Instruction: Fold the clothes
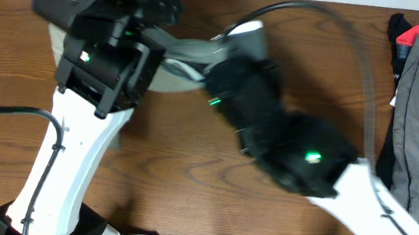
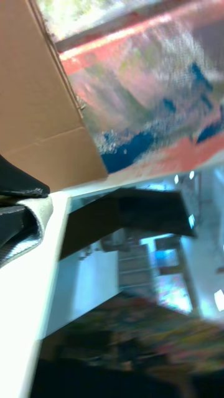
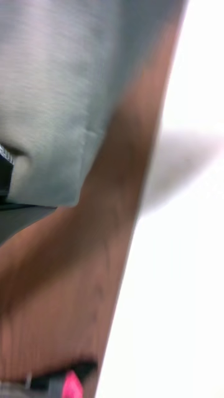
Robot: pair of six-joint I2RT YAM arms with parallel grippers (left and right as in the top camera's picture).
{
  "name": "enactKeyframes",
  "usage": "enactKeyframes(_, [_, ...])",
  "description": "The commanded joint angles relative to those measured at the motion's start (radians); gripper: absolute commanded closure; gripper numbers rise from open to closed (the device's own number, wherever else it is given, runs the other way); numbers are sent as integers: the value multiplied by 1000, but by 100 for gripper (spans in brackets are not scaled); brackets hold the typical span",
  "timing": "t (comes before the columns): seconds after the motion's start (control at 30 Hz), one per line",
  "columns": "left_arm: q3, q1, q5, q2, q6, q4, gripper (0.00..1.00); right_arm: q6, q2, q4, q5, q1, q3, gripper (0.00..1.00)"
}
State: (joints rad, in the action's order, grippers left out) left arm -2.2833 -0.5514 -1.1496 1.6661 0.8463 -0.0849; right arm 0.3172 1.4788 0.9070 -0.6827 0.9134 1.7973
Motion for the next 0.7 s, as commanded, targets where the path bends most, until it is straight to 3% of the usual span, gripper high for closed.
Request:
enactKeyframes(0.0, [-26,-45,-48,-15,6,40,94,-117,-90,-28,-80,-121,8,99])
enactKeyframes(0.3, [-26,-204,-136,-29,6,142,94,-257,-233,-84,-14,-453,23,99])
enactKeyframes(0.67, [-26,-320,-313,-78,19,186,94,-281,-323,-38,2,-552,41,99])
